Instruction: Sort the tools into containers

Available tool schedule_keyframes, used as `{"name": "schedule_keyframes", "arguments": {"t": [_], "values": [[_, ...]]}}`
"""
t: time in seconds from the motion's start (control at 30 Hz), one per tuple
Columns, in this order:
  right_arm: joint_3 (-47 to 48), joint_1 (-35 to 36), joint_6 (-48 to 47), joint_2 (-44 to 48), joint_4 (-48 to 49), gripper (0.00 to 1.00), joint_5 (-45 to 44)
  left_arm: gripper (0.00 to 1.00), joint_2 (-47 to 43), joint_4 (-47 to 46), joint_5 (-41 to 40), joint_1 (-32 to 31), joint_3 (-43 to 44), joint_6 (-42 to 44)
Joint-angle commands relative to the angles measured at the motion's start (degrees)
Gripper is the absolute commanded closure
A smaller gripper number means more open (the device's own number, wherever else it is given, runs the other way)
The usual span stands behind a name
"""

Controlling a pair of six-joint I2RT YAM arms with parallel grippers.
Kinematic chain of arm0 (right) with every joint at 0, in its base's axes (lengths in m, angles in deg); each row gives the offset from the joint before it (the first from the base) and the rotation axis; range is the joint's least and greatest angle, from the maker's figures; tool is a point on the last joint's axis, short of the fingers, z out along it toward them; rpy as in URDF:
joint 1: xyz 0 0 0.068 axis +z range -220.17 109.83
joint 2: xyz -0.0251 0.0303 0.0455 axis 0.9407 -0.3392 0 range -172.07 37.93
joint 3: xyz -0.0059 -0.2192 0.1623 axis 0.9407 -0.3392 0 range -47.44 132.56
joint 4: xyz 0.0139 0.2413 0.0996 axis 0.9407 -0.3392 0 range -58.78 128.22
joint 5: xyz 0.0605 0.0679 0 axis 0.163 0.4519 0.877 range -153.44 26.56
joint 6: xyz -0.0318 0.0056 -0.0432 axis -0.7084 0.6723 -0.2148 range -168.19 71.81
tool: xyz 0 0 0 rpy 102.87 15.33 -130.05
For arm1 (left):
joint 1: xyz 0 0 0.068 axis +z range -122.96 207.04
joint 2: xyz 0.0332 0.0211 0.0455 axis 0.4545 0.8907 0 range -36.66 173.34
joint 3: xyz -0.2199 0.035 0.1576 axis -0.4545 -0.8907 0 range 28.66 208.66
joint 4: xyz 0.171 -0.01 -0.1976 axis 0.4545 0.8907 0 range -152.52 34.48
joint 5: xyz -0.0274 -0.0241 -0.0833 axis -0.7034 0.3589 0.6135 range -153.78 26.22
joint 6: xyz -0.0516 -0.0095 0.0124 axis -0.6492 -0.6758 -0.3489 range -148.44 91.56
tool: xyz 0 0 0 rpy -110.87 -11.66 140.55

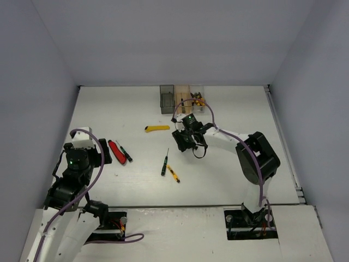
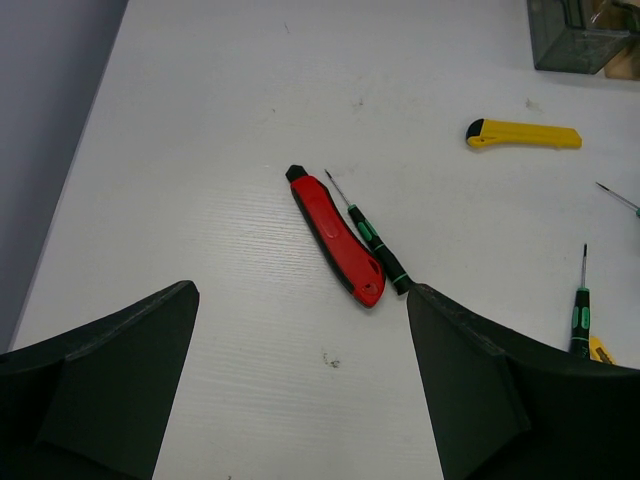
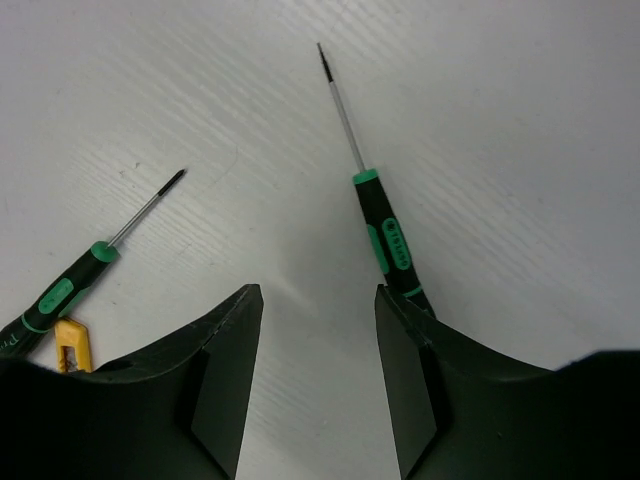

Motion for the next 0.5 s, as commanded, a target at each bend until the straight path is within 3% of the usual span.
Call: {"name": "schedule_keyframes", "arguments": {"t": [0.0, 0.47], "values": [[-0.3, 0.6, -0.2, -0.7, 1.7, 0.54, -1.9, 0.18, -0.1, -1.9, 0.4, 0.4, 1.7, 0.3], [1.1, 5.0, 0.4, 5.4, 0.5, 0.58, -5.0, 0.18, -0.5, -1.9, 0.4, 0.4, 1.6, 0.3]]}}
